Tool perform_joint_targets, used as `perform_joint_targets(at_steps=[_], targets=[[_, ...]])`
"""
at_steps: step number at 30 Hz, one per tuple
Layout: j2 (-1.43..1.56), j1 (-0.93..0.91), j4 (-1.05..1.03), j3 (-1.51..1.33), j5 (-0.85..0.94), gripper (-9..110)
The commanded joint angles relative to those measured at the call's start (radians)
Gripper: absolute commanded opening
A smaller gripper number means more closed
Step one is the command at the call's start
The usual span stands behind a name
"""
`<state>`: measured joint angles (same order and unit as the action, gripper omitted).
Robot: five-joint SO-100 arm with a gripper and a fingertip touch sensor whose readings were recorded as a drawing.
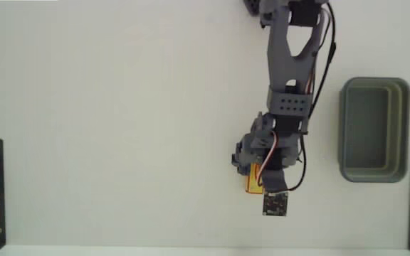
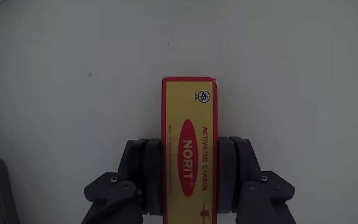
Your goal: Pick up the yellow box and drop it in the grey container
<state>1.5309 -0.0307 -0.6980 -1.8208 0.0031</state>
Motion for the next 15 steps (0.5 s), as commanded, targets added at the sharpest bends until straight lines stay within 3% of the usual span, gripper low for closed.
perform_joint_targets(at_steps=[1,15], targets=[[0.026,-0.01,0.006,0.007,-0.003,46],[0.031,-0.01,-0.016,0.024,-0.003,43]])
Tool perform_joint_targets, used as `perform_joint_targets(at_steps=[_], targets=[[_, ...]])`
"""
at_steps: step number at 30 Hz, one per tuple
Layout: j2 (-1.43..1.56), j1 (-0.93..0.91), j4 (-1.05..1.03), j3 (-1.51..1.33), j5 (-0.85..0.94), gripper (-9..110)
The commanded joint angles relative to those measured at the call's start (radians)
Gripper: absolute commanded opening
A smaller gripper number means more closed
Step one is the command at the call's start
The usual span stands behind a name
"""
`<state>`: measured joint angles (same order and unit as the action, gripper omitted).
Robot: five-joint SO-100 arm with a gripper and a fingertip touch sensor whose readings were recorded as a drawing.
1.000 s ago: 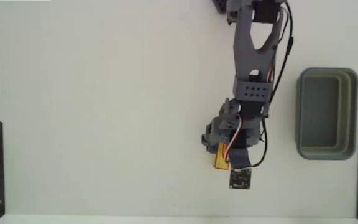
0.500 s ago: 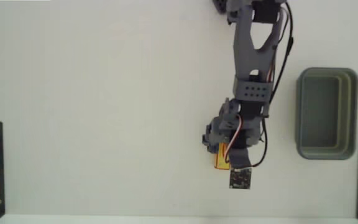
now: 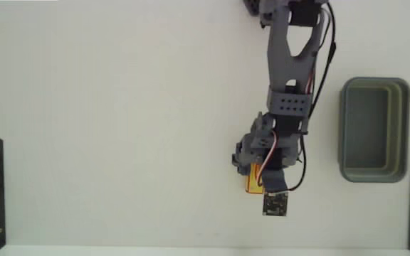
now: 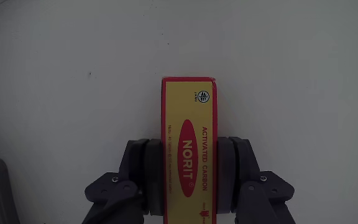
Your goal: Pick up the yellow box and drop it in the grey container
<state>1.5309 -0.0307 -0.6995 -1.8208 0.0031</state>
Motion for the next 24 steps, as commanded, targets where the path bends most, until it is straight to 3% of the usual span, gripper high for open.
perform_joint_targets(at_steps=[1,12,24], targets=[[0.031,-0.01,-0.017,0.025,-0.003,42],[0.048,-0.01,-0.104,0.097,-0.003,42],[0.053,-0.01,-0.35,0.337,-0.003,42]])
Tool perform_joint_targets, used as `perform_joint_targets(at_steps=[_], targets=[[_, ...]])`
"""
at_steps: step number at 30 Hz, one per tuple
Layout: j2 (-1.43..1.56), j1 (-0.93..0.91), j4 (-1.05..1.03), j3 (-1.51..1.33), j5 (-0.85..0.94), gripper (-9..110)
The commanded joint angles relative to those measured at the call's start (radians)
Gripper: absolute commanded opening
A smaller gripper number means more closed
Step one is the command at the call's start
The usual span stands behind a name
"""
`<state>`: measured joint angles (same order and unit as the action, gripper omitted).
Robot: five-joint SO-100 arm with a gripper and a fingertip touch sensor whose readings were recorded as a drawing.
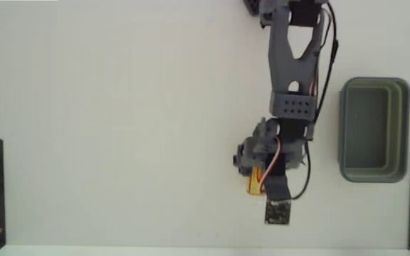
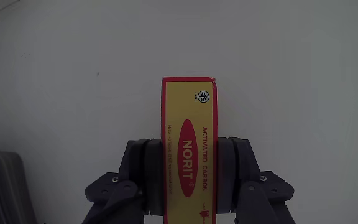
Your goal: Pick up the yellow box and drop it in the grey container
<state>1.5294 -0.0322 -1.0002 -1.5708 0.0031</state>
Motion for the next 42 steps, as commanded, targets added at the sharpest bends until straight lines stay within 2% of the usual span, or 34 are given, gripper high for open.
perform_joint_targets(at_steps=[1,15,26,42], targets=[[0.052,-0.009,-0.074,0.114,-0.003,42],[-0.038,-0.009,-0.4,0.53,-0.003,42],[-0.249,-0.009,-0.759,1.102,-0.003,42],[-0.226,0.011,-0.73,1.051,-0.003,42]])
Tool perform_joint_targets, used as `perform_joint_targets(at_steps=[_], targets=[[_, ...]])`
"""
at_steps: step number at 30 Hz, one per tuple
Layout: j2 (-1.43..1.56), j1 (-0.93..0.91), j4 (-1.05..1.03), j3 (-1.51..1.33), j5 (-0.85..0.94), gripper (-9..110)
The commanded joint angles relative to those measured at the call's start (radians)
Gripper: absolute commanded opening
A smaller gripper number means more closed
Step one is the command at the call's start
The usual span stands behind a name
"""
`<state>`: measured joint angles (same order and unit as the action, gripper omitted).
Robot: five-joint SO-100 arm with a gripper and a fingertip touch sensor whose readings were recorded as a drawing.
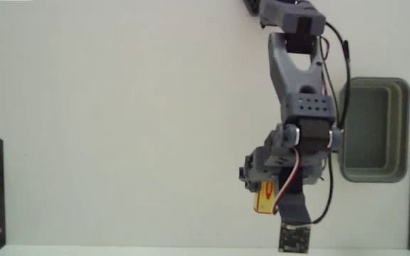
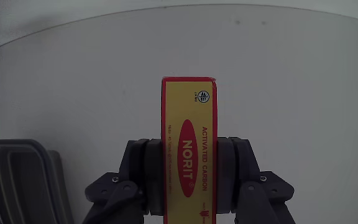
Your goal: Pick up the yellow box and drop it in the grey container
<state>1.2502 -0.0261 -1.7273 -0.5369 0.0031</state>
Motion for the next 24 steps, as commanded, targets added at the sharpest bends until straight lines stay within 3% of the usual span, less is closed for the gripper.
perform_joint_targets(at_steps=[1,24], targets=[[0.055,0.009,-0.002,0.014,-0.003,42],[0.146,0.199,0.084,-0.164,-0.003,42]])
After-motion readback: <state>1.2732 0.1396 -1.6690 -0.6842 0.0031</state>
